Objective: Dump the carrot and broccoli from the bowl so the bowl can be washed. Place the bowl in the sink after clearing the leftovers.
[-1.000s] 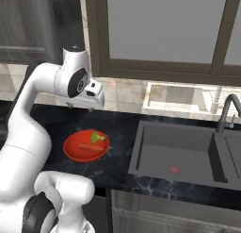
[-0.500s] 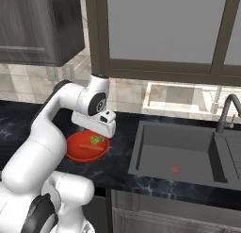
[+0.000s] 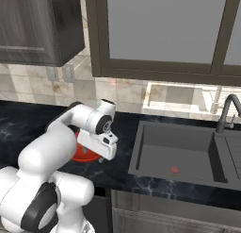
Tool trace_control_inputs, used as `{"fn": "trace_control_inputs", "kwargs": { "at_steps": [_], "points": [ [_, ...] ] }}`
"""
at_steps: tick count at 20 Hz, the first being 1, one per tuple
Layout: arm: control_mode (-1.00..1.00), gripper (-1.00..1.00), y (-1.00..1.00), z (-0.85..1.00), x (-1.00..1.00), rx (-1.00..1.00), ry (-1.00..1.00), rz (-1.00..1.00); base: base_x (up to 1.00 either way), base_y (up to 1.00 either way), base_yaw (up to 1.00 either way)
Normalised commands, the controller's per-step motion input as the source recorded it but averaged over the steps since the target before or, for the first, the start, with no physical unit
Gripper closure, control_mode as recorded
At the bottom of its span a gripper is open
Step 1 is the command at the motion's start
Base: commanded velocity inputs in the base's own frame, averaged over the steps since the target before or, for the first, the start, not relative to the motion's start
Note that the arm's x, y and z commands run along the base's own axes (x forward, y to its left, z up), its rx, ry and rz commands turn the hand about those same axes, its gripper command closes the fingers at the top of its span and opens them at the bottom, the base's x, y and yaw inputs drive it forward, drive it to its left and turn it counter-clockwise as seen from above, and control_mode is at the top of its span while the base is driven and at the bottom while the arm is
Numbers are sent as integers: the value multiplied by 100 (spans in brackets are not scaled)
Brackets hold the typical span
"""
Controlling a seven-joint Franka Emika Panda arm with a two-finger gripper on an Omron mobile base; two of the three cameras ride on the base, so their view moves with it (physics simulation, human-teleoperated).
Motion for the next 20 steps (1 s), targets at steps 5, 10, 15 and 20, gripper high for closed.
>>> {"fn": "trace_control_inputs", "kwargs": {
  "at_steps": [5, 10, 15, 20],
  "points": [
    [-100, -100, 18, -39, 5, 3, 0, 0, 0, 0, 0],
    [-100, -100, 23, -43, 19, 8, -1, 0, 0, 0, 0],
    [-100, -100, 20, -6, 33, 4, -7, -3, 0, 0, 0],
    [-100, -100, 2, 0, 24, 1, -6, -1, 0, 0, 0]
  ]
}}
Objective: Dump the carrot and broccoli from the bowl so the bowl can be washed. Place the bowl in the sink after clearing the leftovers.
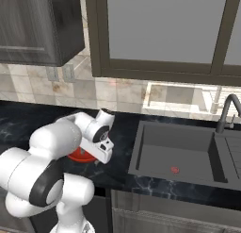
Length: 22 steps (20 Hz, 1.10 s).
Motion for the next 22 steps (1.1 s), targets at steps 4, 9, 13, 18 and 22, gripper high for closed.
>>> {"fn": "trace_control_inputs", "kwargs": {
  "at_steps": [4, 9, 13, 18, 22],
  "points": [
    [-100, -100, 0, -15, 26, 0, -5, 0, 0, 0, 0],
    [-100, -100, 0, -32, 22, 0, -5, 0, 0, 0, 0],
    [-100, -100, 0, -32, 12, 0, -3, 0, 0, 0, 0],
    [-100, 100, 0, -6, 0, 0, -1, 0, 0, 0, 0],
    [-100, 100, 0, 0, 0, 0, 0, 0, 0, 0, 0]
  ]
}}
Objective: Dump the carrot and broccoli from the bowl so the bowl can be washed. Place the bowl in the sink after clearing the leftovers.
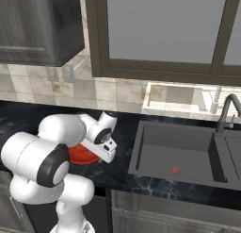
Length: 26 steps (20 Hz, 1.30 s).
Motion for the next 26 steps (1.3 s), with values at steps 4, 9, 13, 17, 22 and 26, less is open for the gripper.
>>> {"fn": "trace_control_inputs", "kwargs": {
  "at_steps": [4, 9, 13, 17, 22, 26],
  "points": [
    [-100, 100, 0, 22, 0, 0, -6, 0, 0, 0, 0],
    [-100, 100, 0, 55, 0, 0, -22, 0, 0, 0, 0],
    [-100, 100, -3, 67, 0, 0, -24, -3, 0, 0, 0],
    [-100, 100, -35, 57, 0, 0, -18, -12, 0, 0, 0],
    [-100, 100, -65, 46, 9, 0, -8, -19, 0, 0, 0],
    [-100, 100, -88, 35, 21, 0, -3, -21, 0, 0, 0]
  ]
}}
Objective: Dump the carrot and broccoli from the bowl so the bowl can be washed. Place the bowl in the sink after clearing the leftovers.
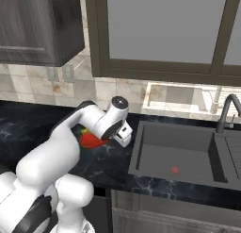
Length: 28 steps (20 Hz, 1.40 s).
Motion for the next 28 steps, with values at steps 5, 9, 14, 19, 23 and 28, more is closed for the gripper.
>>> {"fn": "trace_control_inputs", "kwargs": {
  "at_steps": [5, 9, 14, 19, 23, 28],
  "points": [
    [-100, 100, -100, 34, 25, 3, 0, -23, 0, 0, 0],
    [-100, 100, -100, 36, 31, 5, 0, -25, 0, 0, 0],
    [-100, 100, -100, 14, 32, 3, 1, -26, 0, 0, 0],
    [-100, 100, -100, -7, 8, 0, 2, -17, 0, 0, 0],
    [-100, 100, -83, -31, 0, -1, 0, -2, 0, 0, 0],
    [-100, 100, -30, -18, 0, 0, 0, 0, 0, 0, 0]
  ]
}}
